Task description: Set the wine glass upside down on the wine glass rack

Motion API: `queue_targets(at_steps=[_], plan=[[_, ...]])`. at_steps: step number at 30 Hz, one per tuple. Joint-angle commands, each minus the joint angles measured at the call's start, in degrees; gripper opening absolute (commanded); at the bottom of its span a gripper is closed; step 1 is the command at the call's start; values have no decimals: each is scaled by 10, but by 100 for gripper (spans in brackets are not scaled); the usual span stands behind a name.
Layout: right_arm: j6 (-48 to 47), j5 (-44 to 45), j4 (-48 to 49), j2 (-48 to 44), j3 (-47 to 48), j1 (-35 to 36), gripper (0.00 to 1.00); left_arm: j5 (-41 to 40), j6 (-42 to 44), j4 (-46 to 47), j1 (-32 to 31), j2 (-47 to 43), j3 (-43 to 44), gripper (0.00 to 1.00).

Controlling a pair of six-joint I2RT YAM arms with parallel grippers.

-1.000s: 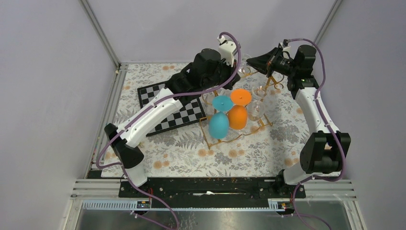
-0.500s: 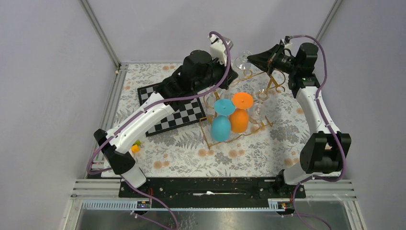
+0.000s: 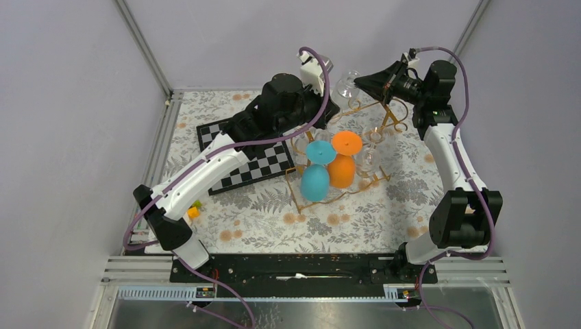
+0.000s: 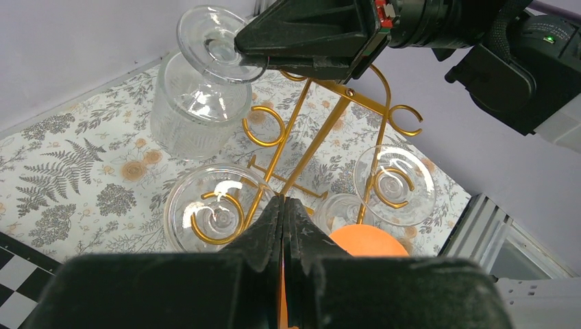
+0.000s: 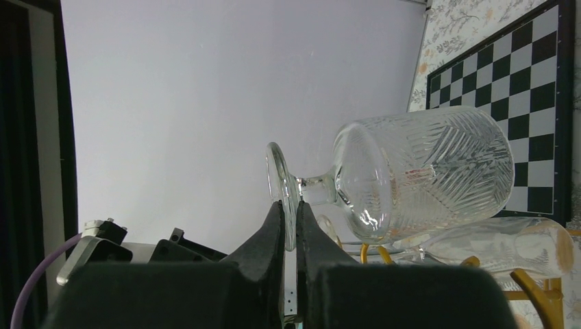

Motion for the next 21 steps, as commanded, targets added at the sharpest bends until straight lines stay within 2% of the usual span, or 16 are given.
queue_targets(at_steps=[1, 5, 21], plan=[[-49, -14, -2, -27, 47, -2, 0, -3, -1, 36, 2, -27, -3, 0], [-90, -7, -59, -27, 70, -3, 0, 3, 0, 39, 2, -26, -6, 0], [-97, 3, -85, -56, 85, -28, 0, 23, 40, 42, -3, 6, 10, 1]])
